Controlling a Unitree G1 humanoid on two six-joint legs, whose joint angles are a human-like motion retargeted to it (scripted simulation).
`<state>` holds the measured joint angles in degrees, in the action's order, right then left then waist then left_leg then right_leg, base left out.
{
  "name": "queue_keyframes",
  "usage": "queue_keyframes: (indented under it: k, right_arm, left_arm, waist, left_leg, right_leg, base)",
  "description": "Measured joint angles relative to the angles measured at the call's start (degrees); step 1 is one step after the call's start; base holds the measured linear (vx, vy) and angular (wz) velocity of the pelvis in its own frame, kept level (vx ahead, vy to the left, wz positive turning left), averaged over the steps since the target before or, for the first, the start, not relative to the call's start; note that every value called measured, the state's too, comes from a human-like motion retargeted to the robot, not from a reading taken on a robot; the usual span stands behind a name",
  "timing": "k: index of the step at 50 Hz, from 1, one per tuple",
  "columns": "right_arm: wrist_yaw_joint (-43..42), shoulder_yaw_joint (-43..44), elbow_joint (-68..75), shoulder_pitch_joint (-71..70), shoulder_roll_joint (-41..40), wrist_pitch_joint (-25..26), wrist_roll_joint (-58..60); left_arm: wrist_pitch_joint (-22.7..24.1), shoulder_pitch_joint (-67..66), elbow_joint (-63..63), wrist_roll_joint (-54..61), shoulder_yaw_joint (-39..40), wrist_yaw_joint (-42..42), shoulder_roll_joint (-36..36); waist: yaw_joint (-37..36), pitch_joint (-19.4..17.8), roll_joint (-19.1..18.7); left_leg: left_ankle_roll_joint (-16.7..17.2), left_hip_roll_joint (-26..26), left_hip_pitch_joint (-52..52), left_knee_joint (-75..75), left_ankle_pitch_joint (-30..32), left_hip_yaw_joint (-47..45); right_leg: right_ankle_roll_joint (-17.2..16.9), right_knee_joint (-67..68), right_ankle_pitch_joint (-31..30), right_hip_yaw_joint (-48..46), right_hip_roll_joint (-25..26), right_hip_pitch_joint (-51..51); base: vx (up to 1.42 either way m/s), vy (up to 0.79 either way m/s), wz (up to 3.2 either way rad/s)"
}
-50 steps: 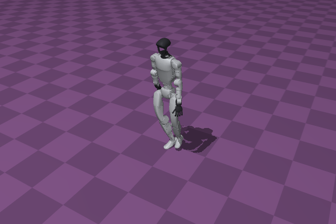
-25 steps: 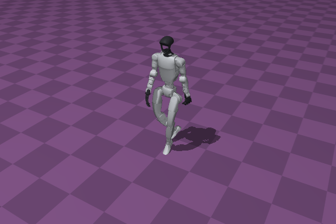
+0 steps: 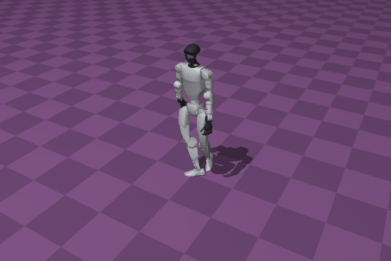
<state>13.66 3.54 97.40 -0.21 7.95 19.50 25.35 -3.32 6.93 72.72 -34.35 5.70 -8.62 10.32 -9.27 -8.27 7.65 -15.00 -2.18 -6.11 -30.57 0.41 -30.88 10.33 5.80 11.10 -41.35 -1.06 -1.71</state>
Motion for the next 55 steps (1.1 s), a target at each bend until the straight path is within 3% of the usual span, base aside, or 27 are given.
queue_keyframes:
  k: [4, 6, 8, 12, 15, 18, 20, 23, 25, 28, 30, 35, 40, 43, 52, 55]
  right_arm:
    - [0.12, 0.14, -0.34, -1.43, 0.2, -0.54, 2.3]
    - [-0.16, 0.27, -2.03, -2.61, 0.13, -0.88, 2.61]
    - [-0.66, 0.14, -4.75, -3.56, -0.29, -1.65, 1.98]
    - [-1.89, 0.0, -10.48, -5.86, -1.71, -3.8, -0.74]
    - [-2.12, -1.64, -14.6, -7.94, -3.18, -5.13, -2.37]
    - [-0.89, -4.01, -19.07, -9.42, -4.63, -5.83, -1.59]
    - [-0.57, -5.41, -21.58, -10.01, -5.09, -6.48, -0.21]
    - [0.22, -8.55, -24.73, -10.82, -5.43, -7.66, 1.84]
    - [0.76, -10.01, -26.26, -10.89, -5.47, -8.59, 3.0]
    - [1.08, -9.87, -26.54, -10.23, -5.4, -9.62, 4.24]
    - [0.47, -9.36, -25.59, -9.57, -5.54, -9.28, 4.1]
    - [-4.0, -7.43, -19.58, -7.87, -5.48, -4.26, -1.17]
    - [-5.5, -4.13, -12.01, -6.14, -3.22, -4.15, -6.02]
    - [-6.16, -2.13, -8.15, -5.26, -1.49, -2.87, -7.19]
    - [-8.5, 0.79, -1.71, -3.6, 0.54, -2.02, -8.03]
    - [-7.2, 1.11, -0.11, -3.34, 0.38, -2.51, -7.41]
  left_arm:
    - [-1.11, -2.14, 3.87, -3.86, 1.62, 0.46, 0.3]
    - [-2.57, -2.92, 8.08, -5.19, 2.79, 1.44, 0.07]
    - [-4.31, -3.71, 12.2, -6.09, 3.85, -0.08, 0.16]
    - [-6.63, -5.77, 16.29, -7.9, 4.93, -7.07, -0.01]
    - [-6.53, -7.13, 16.96, -8.2, 5.69, -9.4, -0.16]
    - [-6.65, -8.1, 17.01, -7.35, 6.11, -6.98, -0.73]
    - [-6.71, -8.56, 16.84, -6.54, 5.68, -4.82, -1.67]
    - [-6.52, -8.27, 16.46, -4.37, 4.41, -3.55, -1.9]
    - [-6.4, -7.58, 15.99, -3.09, 2.96, -3.42, -1.84]
    - [-6.47, -6.48, 14.4, -1.82, 0.51, -1.86, -1.92]
    - [-6.22, -6.05, 12.49, -1.01, -0.26, 0.24, -1.75]
    - [-3.05, -6.93, 5.26, 1.92, -1.31, 5.85, -0.37]
    - [-0.09, -7.39, 3.12, 4.41, -1.06, 9.49, 0.25]
    - [-1.09, -7.57, 4.72, 6.28, -0.67, 8.5, -0.06]
    - [-3.32, -10.82, 7.9, 4.3, 0.7, 5.43, -1.86]
    - [-3.84, -12.21, 7.93, 1.37, 0.3, 4.8, -2.4]
  waist:
    - [2.88, -0.61, -0.42]
    - [3.74, -0.25, -1.14]
    - [4.05, 0.47, -1.87]
    - [2.34, 0.83, -2.67]
    - [0.85, 0.98, -3.25]
    - [1.34, 2.29, -3.13]
    - [3.32, 3.43, -3.06]
    - [4.59, 3.38, -3.95]
    - [4.37, 2.94, -4.64]
    - [5.78, 3.36, -4.29]
    - [8.86, 3.63, -4.75]
    - [11.61, 3.22, -4.72]
    - [6.46, 3.89, -4.02]
    - [5.82, 4.84, -4.32]
    - [6.85, 6.45, -4.21]
    - [7.2, 7.01, -4.39]
  left_leg:
    - [0.0, 2.88, 0.79, -11.34, 4.65, -1.15]
    - [0.0, 5.25, 4.39, -19.42, 9.03, -0.19]
    - [0.0, 6.48, 9.03, -26.8, 9.66, 3.03]
    - [0.0, 10.51, 13.35, -31.25, -1.77, 6.01]
    - [0.0, 13.04, 14.93, -25.97, -8.68, 6.02]
    - [0.0, 7.93, 19.17, -13.56, -11.91, 11.39]
    - [0.0, -0.19, 21.53, -2.68, -11.29, 20.85]
    - [9.23, -6.35, 20.68, 6.79, -8.93, 42.12]
    - [11.66, -6.64, 19.41, 10.0, -5.27, 46.18]
    - [3.42, -4.71, 19.42, 9.02, -8.46, 33.59]
    - [1.76, -3.89, 18.94, 9.25, -8.79, 31.71]
    - [2.45, -0.76, 15.72, 13.92, -7.27, 20.85]
    - [2.27, 1.6, 11.07, 19.45, -7.65, 6.0]
    - [2.77, 2.2, 8.58, 21.7, -8.47, 0.32]
    - [2.65, 0.0, 2.62, 26.2, -10.86, -14.5]
    - [3.7, -0.81, 0.65, 27.5, -11.47, -20.49]
  right_leg:
    - [-1.3, 4.31, 2.86, 13.09, 0.73, 0.13]
    - [-2.05, 3.8, 3.44, 11.01, 0.8, -1.65]
    - [-1.9, 2.5, 3.24, 12.32, 2.09, -2.62]
    - [-1.21, 1.17, 2.57, 16.55, 3.55, -3.63]
    - [-1.66, 0.95, 1.15, 20.94, 4.06, -3.24]
    - [-3.91, 1.44, -1.3, 23.4, 2.0, -0.4]
    - [-6.85, 1.91, -2.96, 24.47, -1.24, 1.97]
    - [-8.31, 4.71, -2.88, 28.79, -0.84, 4.23]
    - [-9.14, 6.21, -2.81, 32.29, 0.07, 5.26]
    - [-10.74, 8.19, -2.96, 36.33, -0.69, 7.77]
    - [-11.39, 8.13, -3.6, 36.68, -0.64, 8.72]
    - [-14.25, 7.49, -7.67, 41.55, 0.13, 12.19]
    - [-9.1, 8.5, -2.51, 20.44, -3.11, 12.61]
    - [-9.35, 9.93, -0.95, 9.96, -3.31, 9.8]
    - [-11.89, 6.75, 2.34, 5.43, -0.93, 0.92]
    - [-10.85, 2.91, 4.71, -3.0, -1.39, -2.02]
  base:
    - [0.42, -0.01, -0.15]
    - [0.38, 0.01, -0.7]
    - [0.35, -0.07, -1.19]
    - [0.25, -0.06, -1.57]
    - [0.07, 0.21, -1.73]
    - [-0.08, 0.51, -1.2]
    - [-0.03, 0.64, -0.72]
    - [0.19, 0.3, -1.56]
    - [0.2, 0.25, -2.12]
    - [0.11, 0.25, -1.76]
    - [0.07, 0.26, -1.44]
    - [0.0, 0.21, -2.26]
    - [-0.09, 0.09, -3.19]
    - [-0.1, 0.03, -2.66]
    - [-0.05, -0.08, -2.2]
    - [-0.05, -0.16, -1.89]
